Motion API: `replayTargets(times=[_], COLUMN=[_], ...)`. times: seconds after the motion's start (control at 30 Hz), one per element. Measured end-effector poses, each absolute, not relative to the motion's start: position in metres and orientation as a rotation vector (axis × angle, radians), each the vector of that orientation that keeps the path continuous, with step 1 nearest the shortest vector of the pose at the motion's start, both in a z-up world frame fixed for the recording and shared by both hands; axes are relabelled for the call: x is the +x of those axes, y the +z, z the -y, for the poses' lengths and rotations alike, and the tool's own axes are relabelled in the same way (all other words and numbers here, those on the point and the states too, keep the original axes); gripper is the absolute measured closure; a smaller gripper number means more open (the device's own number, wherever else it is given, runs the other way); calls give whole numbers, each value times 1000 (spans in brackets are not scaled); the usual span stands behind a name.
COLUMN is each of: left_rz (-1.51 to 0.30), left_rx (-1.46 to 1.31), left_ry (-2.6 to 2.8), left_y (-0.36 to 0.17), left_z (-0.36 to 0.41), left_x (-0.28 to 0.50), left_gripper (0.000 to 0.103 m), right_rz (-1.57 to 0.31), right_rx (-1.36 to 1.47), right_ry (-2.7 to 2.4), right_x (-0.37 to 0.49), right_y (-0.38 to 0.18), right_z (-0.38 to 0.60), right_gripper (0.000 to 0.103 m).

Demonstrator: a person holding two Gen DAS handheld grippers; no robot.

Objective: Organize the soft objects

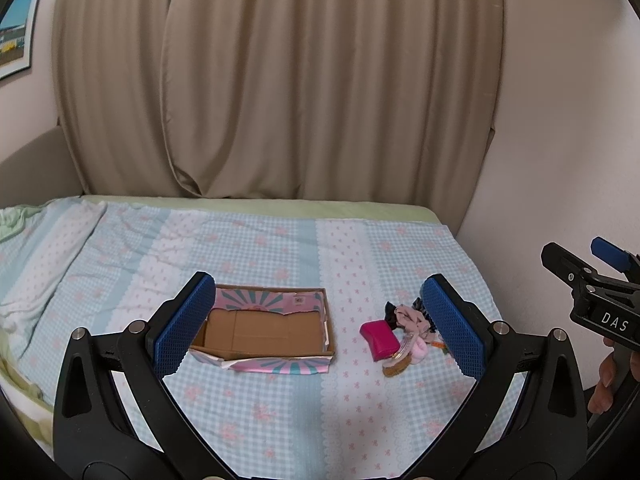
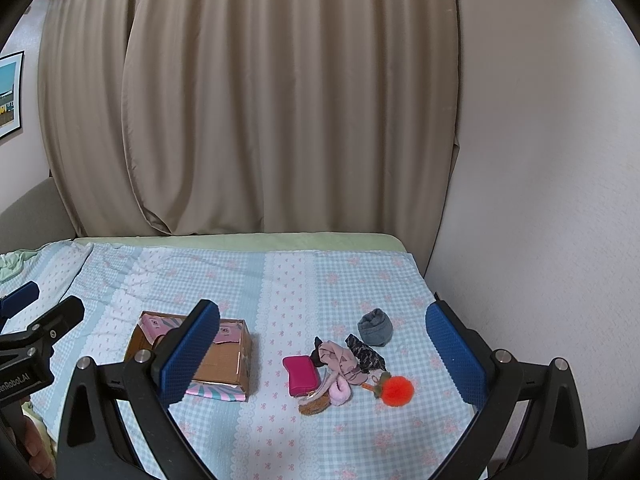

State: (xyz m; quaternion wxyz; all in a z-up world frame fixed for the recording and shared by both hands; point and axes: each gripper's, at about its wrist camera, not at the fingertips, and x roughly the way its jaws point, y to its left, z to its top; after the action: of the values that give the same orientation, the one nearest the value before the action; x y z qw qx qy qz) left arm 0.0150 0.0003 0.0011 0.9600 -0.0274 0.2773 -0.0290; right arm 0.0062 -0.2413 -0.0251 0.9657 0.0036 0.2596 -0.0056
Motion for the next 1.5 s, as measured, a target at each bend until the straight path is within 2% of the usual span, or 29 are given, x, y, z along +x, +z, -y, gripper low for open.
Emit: replayTargets(times=[0.57, 0.87, 1.3, 1.5], left_rz=[-564, -637, -855, -974], left_rx=[-56, -53, -84, -121], left_ry=[-59, -92, -129, -83], left_y=[1, -12, -90, -150], left_z=[0, 2, 63, 107], left_x=[15, 34, 109, 160], left_gripper=[0, 0, 0, 0], right_rz=[-525, -546, -709, -794], right_rx=[8, 37, 94, 84], right_ry=[-11, -15, -86, -54], right_x=[6, 2, 39, 87], right_y=[-25, -32, -98, -147], right_z=[242, 239, 309, 363], right_gripper=[0, 0, 0, 0])
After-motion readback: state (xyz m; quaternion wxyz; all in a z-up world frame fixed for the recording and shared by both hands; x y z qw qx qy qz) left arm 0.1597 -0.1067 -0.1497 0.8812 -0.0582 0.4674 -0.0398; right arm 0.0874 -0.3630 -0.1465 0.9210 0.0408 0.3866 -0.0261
